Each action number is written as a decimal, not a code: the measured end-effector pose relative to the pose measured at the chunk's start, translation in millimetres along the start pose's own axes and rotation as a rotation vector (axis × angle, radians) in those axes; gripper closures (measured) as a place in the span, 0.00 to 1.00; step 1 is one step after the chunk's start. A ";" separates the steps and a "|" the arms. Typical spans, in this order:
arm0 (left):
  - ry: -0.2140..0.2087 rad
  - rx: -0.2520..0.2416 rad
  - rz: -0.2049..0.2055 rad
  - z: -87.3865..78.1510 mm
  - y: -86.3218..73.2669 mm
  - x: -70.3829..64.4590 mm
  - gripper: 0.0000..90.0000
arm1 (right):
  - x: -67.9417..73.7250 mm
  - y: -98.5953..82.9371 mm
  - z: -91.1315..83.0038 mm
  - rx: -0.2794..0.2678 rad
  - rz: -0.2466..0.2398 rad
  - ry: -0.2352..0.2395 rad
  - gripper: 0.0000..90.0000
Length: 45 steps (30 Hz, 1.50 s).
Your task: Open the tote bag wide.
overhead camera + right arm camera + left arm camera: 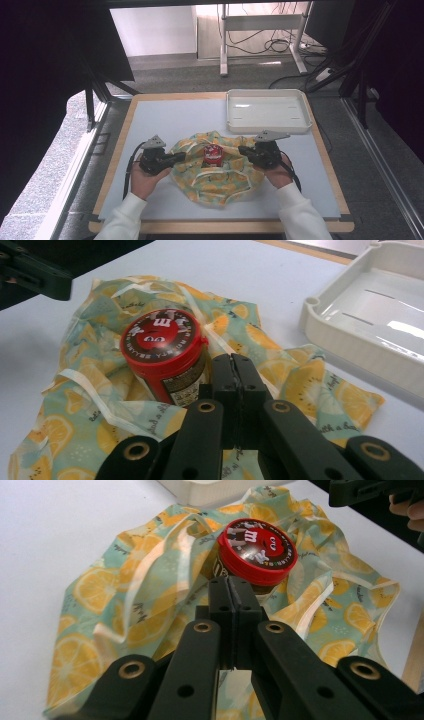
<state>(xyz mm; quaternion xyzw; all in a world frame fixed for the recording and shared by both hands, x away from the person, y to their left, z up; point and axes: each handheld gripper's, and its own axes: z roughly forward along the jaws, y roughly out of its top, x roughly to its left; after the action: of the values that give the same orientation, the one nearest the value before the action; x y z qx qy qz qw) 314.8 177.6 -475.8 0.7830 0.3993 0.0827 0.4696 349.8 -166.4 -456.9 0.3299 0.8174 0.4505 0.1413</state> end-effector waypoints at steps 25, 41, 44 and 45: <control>-0.038 0.109 0.025 43.6 21.6 4.3 1.00 | 15.4 -3.0 27.9 0.072 -0.003 0.032 0.99; 0.001 0.196 0.004 85.8 27.1 30.7 1.00 | 10.9 -16.0 49.3 0.155 0.004 0.026 0.99; 0.004 0.209 -0.006 94.4 28.6 36.8 1.00 | 12.3 -19.7 57.5 0.198 -0.004 0.025 0.99; 0.005 0.214 -0.007 97.4 28.9 38.8 1.00 | 12.9 -21.0 59.7 0.209 -0.008 0.021 0.99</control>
<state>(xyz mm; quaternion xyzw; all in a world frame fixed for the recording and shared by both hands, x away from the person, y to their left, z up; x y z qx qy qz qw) 405.7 132.8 -515.3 0.8271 0.4098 0.0395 0.3825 363.0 -127.3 -506.5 0.3350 0.8626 0.3658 0.0993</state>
